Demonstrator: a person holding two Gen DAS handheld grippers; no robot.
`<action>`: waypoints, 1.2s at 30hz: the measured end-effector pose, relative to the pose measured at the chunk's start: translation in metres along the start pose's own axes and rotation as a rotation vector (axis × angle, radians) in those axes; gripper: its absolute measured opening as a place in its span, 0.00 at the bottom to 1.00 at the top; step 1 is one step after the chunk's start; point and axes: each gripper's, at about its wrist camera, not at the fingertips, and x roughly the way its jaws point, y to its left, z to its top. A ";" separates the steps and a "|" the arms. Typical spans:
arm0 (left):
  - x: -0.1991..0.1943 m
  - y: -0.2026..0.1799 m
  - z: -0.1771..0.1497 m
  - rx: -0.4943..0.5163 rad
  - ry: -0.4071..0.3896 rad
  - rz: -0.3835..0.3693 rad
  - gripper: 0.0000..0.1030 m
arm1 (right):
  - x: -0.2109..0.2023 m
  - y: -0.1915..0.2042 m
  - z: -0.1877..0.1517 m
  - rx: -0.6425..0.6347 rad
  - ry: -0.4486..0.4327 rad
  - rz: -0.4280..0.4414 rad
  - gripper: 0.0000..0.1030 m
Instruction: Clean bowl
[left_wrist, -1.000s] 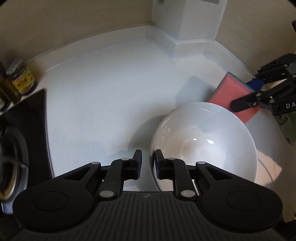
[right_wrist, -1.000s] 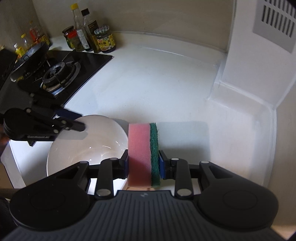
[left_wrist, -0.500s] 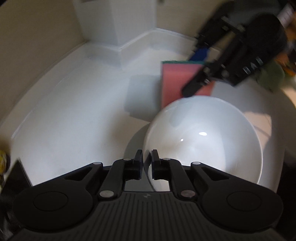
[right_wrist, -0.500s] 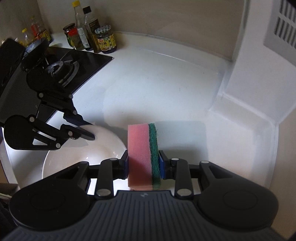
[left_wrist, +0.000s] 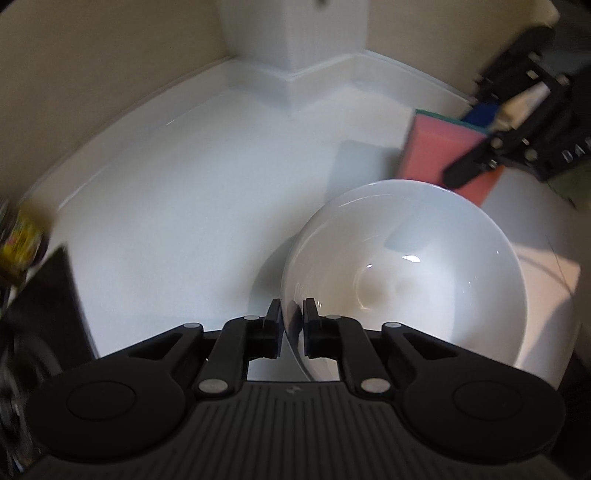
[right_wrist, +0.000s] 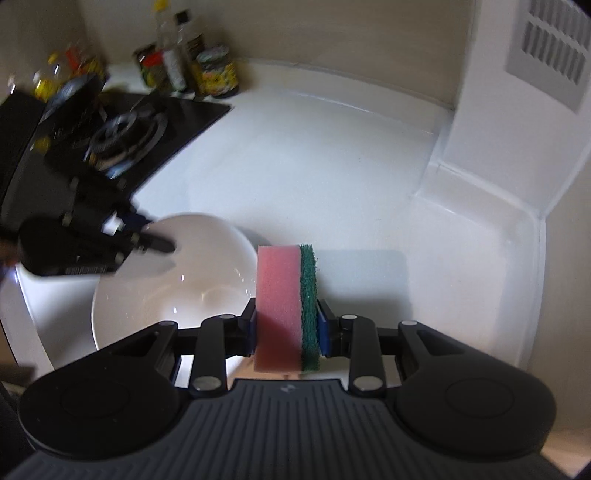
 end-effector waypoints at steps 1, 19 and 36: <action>0.003 0.000 0.004 0.053 -0.007 -0.012 0.10 | 0.001 -0.001 0.004 0.000 -0.003 -0.005 0.26; -0.008 0.002 -0.016 -0.173 0.032 0.058 0.11 | 0.004 -0.003 0.003 0.031 0.003 0.004 0.26; -0.016 0.012 -0.018 -0.266 0.069 0.099 0.23 | 0.012 -0.004 0.018 -0.014 0.001 0.012 0.26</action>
